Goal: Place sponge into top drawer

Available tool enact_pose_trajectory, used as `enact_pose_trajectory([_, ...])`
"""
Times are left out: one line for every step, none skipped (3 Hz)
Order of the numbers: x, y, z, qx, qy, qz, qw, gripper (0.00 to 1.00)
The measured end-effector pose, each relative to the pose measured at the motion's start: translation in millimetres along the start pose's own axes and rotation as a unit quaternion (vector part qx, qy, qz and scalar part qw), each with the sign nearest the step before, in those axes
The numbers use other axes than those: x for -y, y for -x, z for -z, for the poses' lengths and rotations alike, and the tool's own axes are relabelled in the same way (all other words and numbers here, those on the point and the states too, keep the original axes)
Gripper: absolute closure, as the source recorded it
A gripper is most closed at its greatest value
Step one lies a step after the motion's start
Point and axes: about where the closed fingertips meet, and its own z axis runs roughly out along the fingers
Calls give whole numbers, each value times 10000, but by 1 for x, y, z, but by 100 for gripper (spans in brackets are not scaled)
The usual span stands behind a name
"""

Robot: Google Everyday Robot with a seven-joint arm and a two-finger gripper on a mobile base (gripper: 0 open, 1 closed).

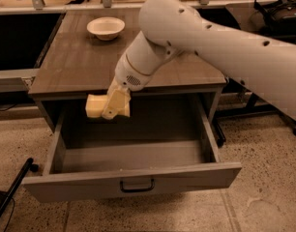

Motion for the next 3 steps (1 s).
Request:
enact_pose_trajectory([-16,-26,-19,-185,-15,-343,9992,100])
enact_pose_trajectory([-22,-50,-33,-355,-208,-678,9969,100])
enact_pose_trajectory([-21,-72,-45,-551,-565,-1010,9918,100])
